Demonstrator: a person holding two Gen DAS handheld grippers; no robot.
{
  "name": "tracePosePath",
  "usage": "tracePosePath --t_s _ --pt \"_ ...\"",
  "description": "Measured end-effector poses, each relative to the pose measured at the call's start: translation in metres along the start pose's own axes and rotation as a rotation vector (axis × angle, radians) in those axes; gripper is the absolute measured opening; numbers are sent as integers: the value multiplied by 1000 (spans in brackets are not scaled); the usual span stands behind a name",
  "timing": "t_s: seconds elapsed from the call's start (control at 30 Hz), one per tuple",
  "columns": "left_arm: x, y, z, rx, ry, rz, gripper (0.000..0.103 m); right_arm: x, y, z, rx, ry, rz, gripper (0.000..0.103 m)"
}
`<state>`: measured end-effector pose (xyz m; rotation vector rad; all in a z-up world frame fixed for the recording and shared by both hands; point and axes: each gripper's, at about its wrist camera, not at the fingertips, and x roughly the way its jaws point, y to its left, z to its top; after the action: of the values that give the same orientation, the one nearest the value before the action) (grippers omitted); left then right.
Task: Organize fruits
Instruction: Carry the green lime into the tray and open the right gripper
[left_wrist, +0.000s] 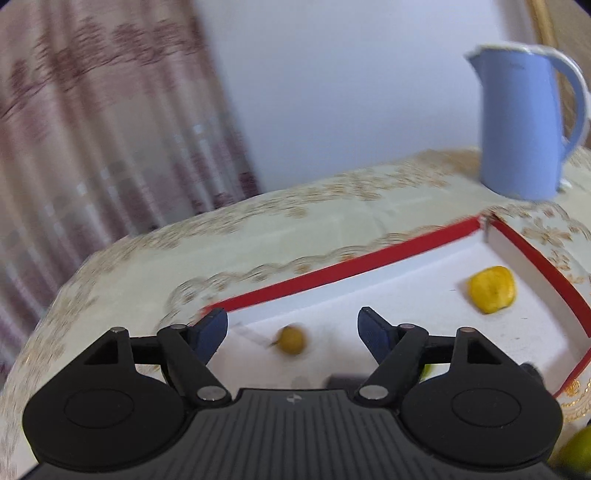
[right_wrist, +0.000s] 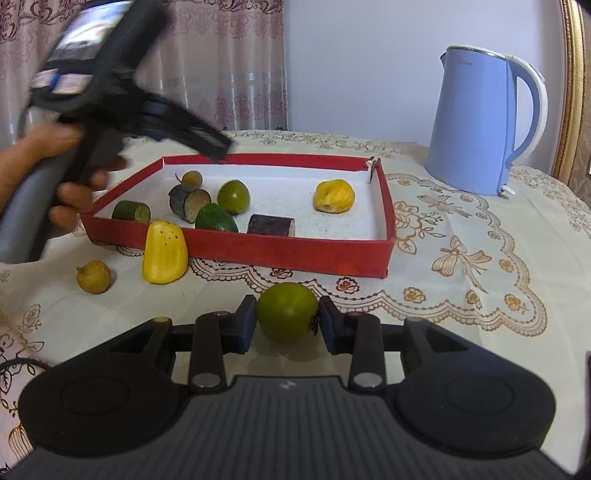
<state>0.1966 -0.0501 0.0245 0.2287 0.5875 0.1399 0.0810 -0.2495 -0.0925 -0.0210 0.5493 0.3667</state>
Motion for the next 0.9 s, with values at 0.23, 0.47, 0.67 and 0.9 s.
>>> tracePosePath --t_s 0.23,0.47,0.67,0.9 --pt "-54 52 -61 -136 -75 152 86 -5 -9 1 52 -27 12 34" --pt "-68 77 -106 -231 -12 96 86 -8 -13 20 75 -80 12 34" --pt "-60 73 -121 -219 -5 84 86 11 -18 55 59 -97 -18 34" --pt "-64 74 -130 -239 -23 70 87 58 -30 80 74 -54 -87 34"
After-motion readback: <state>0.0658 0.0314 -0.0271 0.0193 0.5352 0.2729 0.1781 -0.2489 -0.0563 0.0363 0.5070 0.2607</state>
